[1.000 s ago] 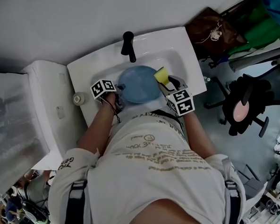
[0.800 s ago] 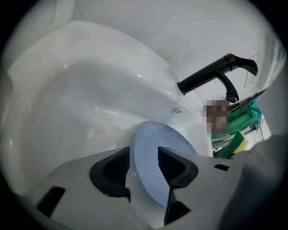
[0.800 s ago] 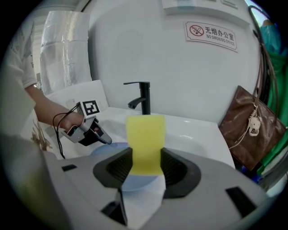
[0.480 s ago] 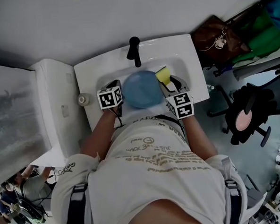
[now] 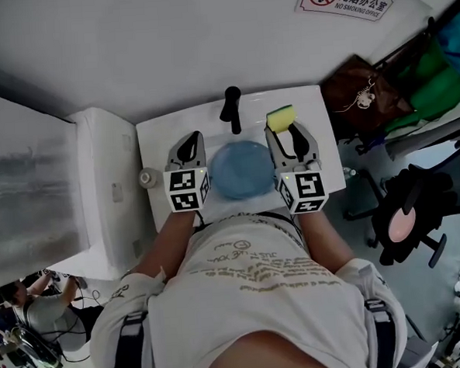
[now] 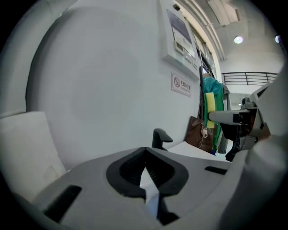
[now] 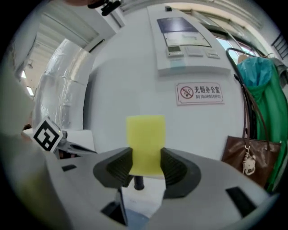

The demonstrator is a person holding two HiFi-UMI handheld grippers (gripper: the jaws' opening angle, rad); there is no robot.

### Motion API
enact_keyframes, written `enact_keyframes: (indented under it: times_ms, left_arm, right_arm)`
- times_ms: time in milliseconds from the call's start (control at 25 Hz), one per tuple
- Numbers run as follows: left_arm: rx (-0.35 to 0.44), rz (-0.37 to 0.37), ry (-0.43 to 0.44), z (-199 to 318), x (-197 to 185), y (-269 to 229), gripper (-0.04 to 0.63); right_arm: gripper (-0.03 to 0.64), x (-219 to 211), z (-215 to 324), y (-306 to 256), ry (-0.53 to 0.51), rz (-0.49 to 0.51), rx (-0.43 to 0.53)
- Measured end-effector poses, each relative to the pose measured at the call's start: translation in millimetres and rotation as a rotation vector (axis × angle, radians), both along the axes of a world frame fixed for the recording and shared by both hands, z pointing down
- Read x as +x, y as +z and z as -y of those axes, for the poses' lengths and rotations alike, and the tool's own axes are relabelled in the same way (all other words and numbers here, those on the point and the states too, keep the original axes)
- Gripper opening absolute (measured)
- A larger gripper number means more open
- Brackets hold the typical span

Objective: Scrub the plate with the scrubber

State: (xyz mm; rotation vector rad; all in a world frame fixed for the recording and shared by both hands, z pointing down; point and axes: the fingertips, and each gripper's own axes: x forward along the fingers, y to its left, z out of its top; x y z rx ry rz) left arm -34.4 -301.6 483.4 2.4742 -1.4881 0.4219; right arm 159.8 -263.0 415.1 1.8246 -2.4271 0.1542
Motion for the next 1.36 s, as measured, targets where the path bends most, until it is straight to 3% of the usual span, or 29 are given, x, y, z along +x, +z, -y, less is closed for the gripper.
enact_keyframes:
  times_ms: [200,360,1000,1360]
  left_arm:
    - [0.081,-0.016,-0.02,-4.9,-0.1,-54.3,0.021]
    - [0.095,-0.036,-0.032,-7.1,-1.1,-84.4,0.023]
    - [0.11,-0.056,-0.018,-7.7,1.6,-104.2,0.023]
    - [0.136,-0.019,-0.015,-9.2,9.9,-109.1,0.023]
  right_arm:
    - [0.201,-7.2,11.2,-45.0,-0.004,0.085,0.109]
    - [0.193,-18.3,13.7,-66.1,-0.028,0.097,0.154]
    - [0.193,-34.2,18.9,-64.1,-0.047,0.109,0.118]
    - [0.193,-29.9,17.6,-65.7,-0.052,0.128,0.127]
